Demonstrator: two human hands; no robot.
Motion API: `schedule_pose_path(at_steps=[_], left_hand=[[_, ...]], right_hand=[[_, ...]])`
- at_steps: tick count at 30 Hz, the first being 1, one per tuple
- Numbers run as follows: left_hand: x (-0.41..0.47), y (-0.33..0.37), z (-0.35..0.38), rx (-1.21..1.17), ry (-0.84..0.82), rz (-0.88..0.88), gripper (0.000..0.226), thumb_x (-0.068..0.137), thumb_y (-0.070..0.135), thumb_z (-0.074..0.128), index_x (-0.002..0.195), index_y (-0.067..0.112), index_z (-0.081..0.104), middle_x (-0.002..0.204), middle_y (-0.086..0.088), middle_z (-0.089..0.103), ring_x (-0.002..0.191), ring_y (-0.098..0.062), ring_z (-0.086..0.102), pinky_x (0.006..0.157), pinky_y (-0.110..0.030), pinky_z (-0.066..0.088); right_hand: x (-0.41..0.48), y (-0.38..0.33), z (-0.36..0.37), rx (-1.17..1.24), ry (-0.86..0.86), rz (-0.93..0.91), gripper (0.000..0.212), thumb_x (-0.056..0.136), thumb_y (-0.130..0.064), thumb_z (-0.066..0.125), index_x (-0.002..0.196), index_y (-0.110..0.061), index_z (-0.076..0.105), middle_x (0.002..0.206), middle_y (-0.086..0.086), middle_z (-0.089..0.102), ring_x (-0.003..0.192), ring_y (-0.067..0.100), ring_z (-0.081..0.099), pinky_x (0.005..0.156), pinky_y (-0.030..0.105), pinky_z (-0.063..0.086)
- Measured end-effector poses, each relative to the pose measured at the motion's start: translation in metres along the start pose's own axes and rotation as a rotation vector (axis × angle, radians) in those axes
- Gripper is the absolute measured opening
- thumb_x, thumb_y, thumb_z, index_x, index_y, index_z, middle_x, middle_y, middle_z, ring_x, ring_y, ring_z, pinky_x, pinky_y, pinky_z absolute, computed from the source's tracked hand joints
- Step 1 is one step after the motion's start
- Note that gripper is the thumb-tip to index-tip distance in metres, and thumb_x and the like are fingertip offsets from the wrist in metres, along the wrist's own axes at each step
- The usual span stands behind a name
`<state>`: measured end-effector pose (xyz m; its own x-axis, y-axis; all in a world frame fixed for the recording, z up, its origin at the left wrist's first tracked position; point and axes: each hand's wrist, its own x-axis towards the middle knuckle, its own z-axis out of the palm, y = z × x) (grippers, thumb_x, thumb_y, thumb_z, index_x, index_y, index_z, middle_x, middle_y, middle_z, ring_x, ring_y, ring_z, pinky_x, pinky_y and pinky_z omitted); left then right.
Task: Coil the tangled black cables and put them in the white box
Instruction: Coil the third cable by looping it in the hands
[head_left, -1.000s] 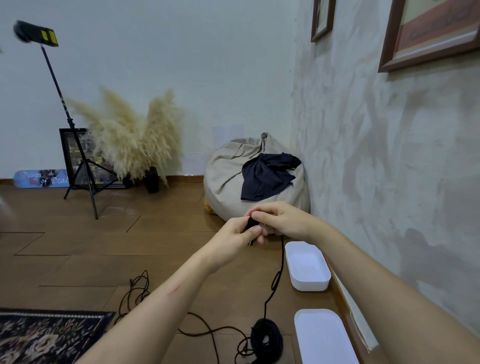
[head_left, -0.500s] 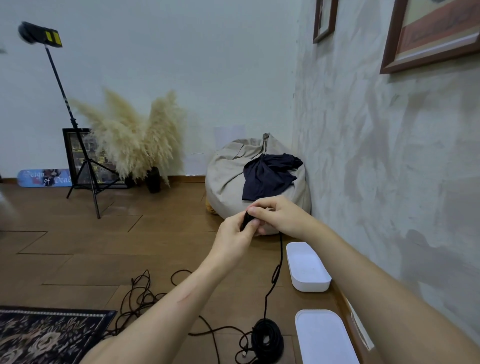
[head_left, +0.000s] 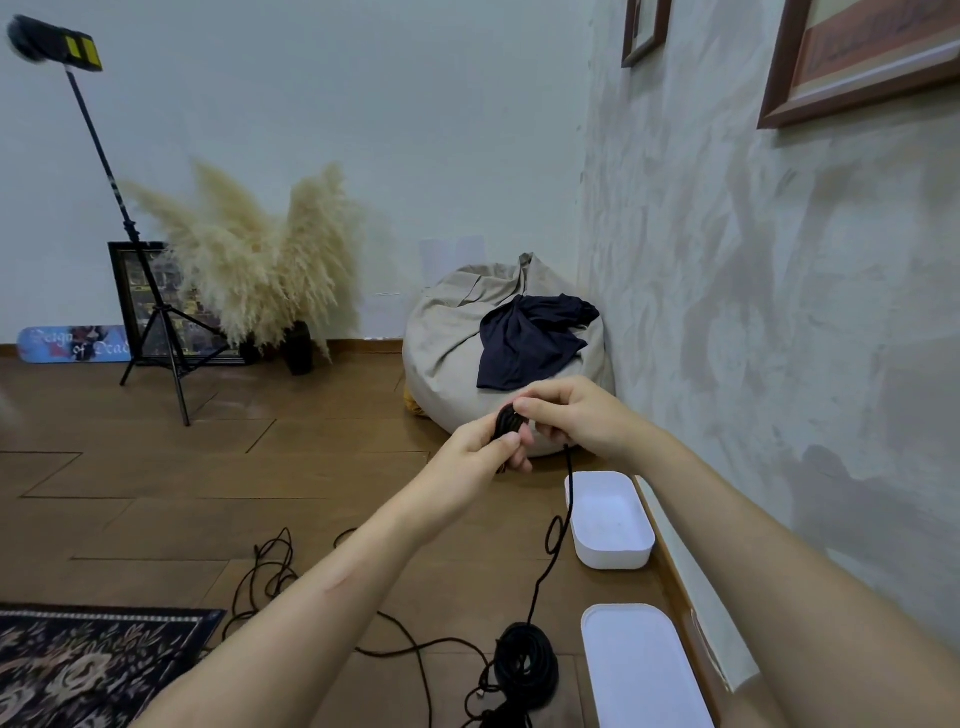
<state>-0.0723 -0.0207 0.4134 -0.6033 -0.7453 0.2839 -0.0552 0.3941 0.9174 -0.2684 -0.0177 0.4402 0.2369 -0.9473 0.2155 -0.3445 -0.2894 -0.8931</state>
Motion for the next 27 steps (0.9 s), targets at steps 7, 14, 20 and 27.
schedule_pose_path(at_steps=[7, 14, 20, 27], left_hand=[[0.001, 0.007, -0.01, 0.004, 0.012, 0.038, 0.017, 0.107, 0.006, 0.046, 0.108, 0.0, 0.063, 0.085, 0.002, 0.064, 0.092, -0.013, 0.066, 0.089, -0.025, 0.051], [0.012, 0.002, -0.007, -0.168, 0.212, 0.021, 0.017, 0.108, 0.01, 0.047, 0.11, 0.005, 0.063, 0.086, 0.001, 0.072, 0.089, -0.024, 0.069, 0.086, -0.043, 0.056], [0.031, -0.013, -0.006, -0.155, 0.454, -0.015, 0.02, 0.109, 0.009, 0.045, 0.1, 0.016, 0.062, 0.086, 0.002, 0.07, 0.091, -0.002, 0.071, 0.076, -0.018, 0.053], [0.03, -0.051, -0.03, 0.331, 0.275, -0.122, 0.017, 0.107, 0.015, 0.047, 0.1, 0.017, 0.063, 0.091, 0.005, 0.07, 0.095, -0.019, 0.066, 0.091, -0.037, 0.052]], right_hand=[[0.003, 0.008, 0.013, 0.077, 0.121, 0.005, 0.017, 0.104, -0.019, 0.057, 0.11, -0.01, 0.071, 0.072, -0.007, 0.064, 0.068, 0.01, 0.052, 0.062, 0.018, 0.046], [0.006, 0.027, 0.059, -0.104, 0.055, 0.107, 0.032, 0.106, -0.013, 0.04, 0.084, -0.017, 0.063, 0.073, 0.01, 0.064, 0.065, 0.021, 0.053, 0.064, 0.038, 0.044], [0.007, 0.02, 0.07, -0.16, -0.023, 0.112, 0.03, 0.105, -0.016, 0.042, 0.084, -0.023, 0.062, 0.064, -0.001, 0.056, 0.052, 0.009, 0.046, 0.054, 0.025, 0.038], [0.003, 0.008, 0.032, -0.226, -0.081, 0.155, 0.021, 0.102, -0.018, 0.057, 0.099, -0.005, 0.074, 0.055, -0.017, 0.053, 0.051, -0.002, 0.044, 0.054, 0.01, 0.033]])
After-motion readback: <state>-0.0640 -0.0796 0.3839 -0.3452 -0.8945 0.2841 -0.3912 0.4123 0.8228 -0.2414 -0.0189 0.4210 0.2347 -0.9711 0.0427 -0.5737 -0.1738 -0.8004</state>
